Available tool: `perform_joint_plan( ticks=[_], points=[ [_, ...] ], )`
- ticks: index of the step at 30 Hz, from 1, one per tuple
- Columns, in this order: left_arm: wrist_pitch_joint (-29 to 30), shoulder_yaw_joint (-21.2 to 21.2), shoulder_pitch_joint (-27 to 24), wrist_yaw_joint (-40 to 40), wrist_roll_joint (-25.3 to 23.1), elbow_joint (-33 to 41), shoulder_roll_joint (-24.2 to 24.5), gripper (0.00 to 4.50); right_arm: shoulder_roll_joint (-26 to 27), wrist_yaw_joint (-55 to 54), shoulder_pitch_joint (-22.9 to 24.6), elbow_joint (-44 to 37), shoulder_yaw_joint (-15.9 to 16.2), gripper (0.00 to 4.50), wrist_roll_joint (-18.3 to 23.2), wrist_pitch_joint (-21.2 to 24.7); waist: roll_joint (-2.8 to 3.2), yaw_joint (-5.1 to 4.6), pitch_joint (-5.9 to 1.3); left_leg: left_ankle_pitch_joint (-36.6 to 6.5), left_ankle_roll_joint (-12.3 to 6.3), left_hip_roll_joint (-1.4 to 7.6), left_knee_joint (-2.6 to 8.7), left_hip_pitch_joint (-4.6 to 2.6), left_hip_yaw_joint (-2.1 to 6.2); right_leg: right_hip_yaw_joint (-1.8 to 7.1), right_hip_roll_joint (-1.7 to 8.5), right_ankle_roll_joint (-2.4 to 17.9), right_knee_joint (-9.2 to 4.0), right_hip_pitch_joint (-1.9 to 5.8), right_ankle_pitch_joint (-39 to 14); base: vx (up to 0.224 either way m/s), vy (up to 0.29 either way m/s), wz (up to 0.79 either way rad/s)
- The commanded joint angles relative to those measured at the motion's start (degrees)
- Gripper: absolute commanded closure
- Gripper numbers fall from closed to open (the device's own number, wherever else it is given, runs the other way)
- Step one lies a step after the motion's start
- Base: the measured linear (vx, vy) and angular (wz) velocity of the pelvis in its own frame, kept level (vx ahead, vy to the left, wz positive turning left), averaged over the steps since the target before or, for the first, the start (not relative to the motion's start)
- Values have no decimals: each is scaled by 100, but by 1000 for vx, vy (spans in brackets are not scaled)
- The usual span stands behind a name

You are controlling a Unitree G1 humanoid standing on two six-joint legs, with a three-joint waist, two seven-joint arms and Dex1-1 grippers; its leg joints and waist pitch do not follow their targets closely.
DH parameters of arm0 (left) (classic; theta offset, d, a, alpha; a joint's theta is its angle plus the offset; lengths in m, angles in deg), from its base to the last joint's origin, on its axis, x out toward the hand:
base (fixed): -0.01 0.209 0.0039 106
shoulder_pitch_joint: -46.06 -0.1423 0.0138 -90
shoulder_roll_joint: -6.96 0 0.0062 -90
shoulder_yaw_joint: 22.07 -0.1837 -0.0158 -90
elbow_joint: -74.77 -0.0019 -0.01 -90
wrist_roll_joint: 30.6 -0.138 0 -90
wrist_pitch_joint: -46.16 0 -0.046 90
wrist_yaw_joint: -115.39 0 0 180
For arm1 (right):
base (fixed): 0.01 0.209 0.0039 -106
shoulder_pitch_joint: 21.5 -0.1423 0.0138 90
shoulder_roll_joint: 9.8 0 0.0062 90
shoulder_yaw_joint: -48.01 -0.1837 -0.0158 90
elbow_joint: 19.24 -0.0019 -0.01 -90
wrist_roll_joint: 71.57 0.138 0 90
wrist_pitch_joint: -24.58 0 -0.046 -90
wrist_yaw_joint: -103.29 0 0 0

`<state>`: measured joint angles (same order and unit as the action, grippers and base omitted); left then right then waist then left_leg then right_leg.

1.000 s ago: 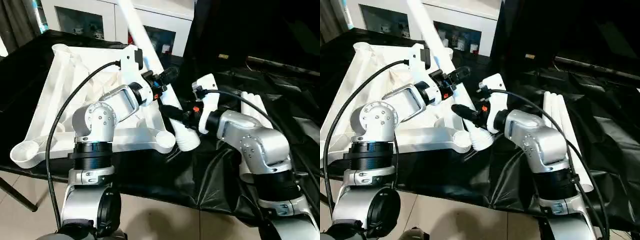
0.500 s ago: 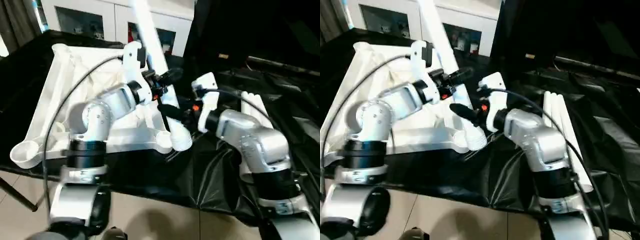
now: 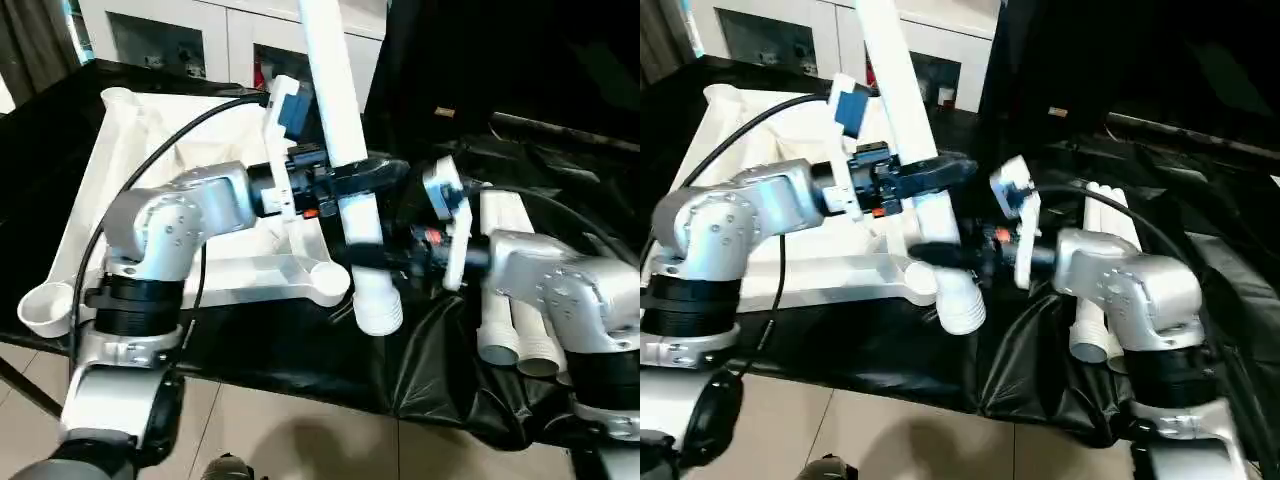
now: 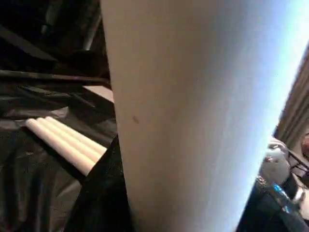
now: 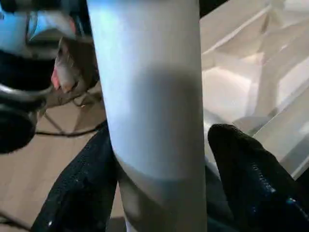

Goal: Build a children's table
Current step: Pick table leg

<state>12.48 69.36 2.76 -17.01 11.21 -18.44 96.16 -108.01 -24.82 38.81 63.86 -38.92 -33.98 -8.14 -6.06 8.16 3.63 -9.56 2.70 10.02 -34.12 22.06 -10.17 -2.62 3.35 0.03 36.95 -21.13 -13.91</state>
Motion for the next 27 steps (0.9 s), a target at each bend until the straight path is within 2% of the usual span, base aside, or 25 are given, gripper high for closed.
perform_joint_plan(
  ticks=[1,2,3,4,10,11,12,15,18,20,27],
  points=[
    [21,-77,17,174,157,202,-15,266,-163,-10,73,-65,64,190,-62,121,67,-10,-383,-478,305,333,385,-170,103,272,505,1037,-417,217,95,0,0,0],
    [17,-79,17,177,157,193,-14,266,-170,-8,78,-70,72,190,-58,125,67,-10,-383,-478,305,333,385,-170,103,272,505,1037,-417,217,95,0,0,0],
    [8,-84,10,182,160,193,-13,266,-182,-19,93,-85,93,218,-68,110,43,-12,-387,-427,303,330,379,-169,99,271,504,1055,-413,222,155,0,0,0],
    [-1,-87,7,200,154,186,-13,266,-180,-49,96,-77,101,227,-70,106,53,-7,-383,-421,300,329,379,-164,98,274,509,1065,-411,226,148,0,0,0],
    [-59,-78,-25,150,120,194,-31,267,-66,-238,54,-4,96,251,-132,27,51,-12,-381,-486,318,333,380,-168,100,273,513,1058,-418,215,2,0,0,0],
    [-101,-83,-42,112,81,198,-36,267,-23,-302,50,7,78,251,-153,-8,31,-11,-385,-430,304,332,375,-160,100,273,518,1065,-408,221,48,0,0,0],
    [-136,-87,-57,85,44,202,-41,197,7,-355,48,12,66,253,-166,-36,34,-12,-389,-387,294,330,374,-163,100,269,512,1066,-403,219,96,0,0,0],
    [-222,-109,-84,-342,-268,86,-95,194,189,-644,3,46,-11,254,-210,-62,36,-23,-391,-374,297,336,375,-165,104,268,512,1054,-397,212,143,0,0,0],
    [-322,49,-96,-907,-457,-48,-287,156,331,-922,-22,61,-21,257,-347,-157,37,-10,-391,-370,325,335,375,-162,103,270,514,1028,-404,218,145,0,0,0],
    [-342,66,-128,-1206,-616,-54,-327,153,428,-1100,-53,100,-49,257,-404,-190,29,-12,-394,-418,362,327,383,-153,108,272,513,987,-404,228,147,0,0,0],
    [-276,204,-213,-1575,-608,43,-475,145,571,-1326,-149,230,-72,259,-447,-237,11,-12,-403,-296,313,319,369,-150,103,268,498,962,-385,236,344,0,0,0]
  ],
)
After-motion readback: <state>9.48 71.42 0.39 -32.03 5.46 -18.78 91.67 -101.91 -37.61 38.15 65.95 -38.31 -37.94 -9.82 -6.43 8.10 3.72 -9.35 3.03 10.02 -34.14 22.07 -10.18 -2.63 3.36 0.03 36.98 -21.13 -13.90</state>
